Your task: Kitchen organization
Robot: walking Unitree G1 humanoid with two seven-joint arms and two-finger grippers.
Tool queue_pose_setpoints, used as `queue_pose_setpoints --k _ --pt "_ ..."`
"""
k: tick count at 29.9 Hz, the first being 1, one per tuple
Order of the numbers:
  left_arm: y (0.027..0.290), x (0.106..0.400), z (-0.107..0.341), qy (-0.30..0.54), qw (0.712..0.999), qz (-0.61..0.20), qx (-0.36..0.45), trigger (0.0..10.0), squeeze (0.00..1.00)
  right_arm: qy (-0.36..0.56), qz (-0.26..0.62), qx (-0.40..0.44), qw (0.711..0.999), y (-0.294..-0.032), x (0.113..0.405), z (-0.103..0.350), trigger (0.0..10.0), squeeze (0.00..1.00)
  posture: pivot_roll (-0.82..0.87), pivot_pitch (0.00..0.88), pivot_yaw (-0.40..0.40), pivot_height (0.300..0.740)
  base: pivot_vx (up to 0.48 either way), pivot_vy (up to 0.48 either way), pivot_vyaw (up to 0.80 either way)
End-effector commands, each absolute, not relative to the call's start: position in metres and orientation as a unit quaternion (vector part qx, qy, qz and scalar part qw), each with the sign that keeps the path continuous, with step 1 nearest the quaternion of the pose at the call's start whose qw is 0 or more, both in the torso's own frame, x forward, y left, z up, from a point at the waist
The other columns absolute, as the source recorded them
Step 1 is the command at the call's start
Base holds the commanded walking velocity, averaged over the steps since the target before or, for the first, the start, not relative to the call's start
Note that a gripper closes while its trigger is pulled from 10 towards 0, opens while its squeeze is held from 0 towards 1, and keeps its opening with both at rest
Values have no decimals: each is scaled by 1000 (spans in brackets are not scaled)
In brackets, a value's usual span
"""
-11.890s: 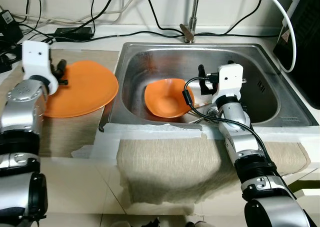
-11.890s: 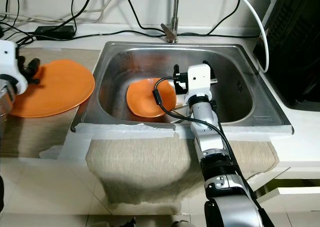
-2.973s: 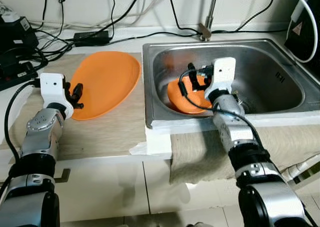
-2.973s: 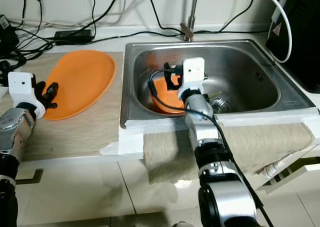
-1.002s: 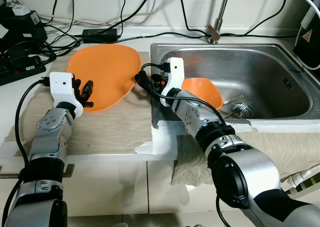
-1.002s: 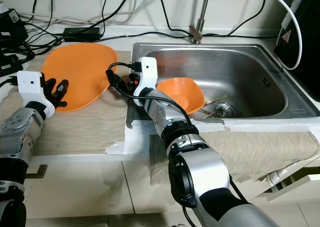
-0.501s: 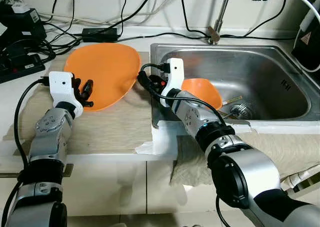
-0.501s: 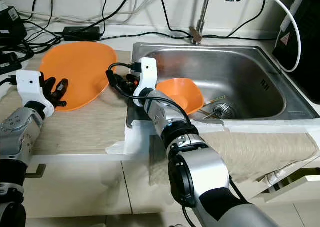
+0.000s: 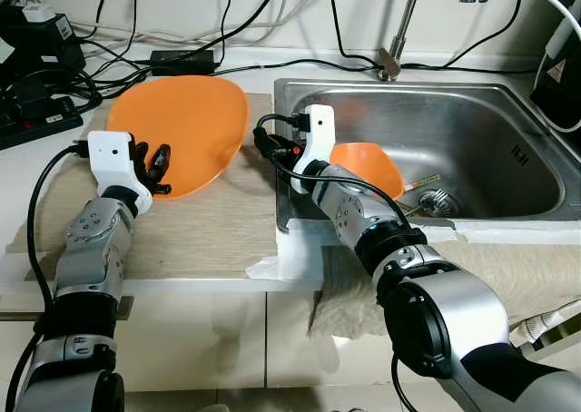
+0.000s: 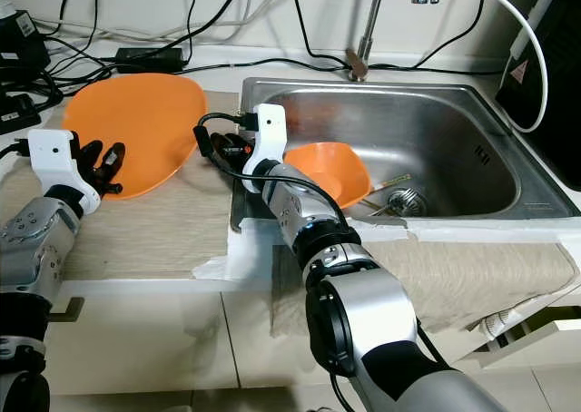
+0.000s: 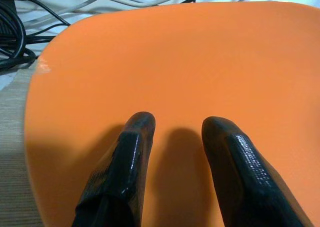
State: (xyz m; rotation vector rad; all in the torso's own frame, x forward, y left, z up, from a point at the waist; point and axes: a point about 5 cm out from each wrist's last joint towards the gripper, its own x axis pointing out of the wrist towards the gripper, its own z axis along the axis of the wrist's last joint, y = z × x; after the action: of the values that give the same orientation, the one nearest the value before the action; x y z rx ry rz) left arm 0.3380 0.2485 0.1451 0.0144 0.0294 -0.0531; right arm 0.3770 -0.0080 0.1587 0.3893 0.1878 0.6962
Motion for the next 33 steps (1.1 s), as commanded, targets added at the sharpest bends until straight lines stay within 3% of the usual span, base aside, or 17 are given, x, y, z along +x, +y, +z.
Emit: queue_pose_setpoints --k 1,2,3,4,11,33 --pt "245 329 112 88 996 -31 -6 10000 0 95 363 181 909 22 367 162 0 0 122 0 -71 740 0 0 0" --pt "245 329 112 88 996 -31 -6 10000 0 98 361 178 910 22 367 161 1490 0 122 0 -71 740 0 0 0" --pt "245 329 112 88 996 -31 -6 10000 0 101 361 176 910 22 367 161 1490 0 120 0 -71 740 0 0 0" --pt "245 329 112 88 996 -32 -6 10000 0 100 362 169 911 22 367 160 10000 1000 120 0 -71 740 0 0 0" --pt "242 330 113 85 996 -37 -9 10000 0 72 366 118 920 20 368 163 10000 1000 114 0 -67 740 0 0 0" --pt "237 326 116 67 995 -69 -25 10000 0 54 354 156 920 15 373 173 10000 1000 121 0 -72 740 0 0 0"
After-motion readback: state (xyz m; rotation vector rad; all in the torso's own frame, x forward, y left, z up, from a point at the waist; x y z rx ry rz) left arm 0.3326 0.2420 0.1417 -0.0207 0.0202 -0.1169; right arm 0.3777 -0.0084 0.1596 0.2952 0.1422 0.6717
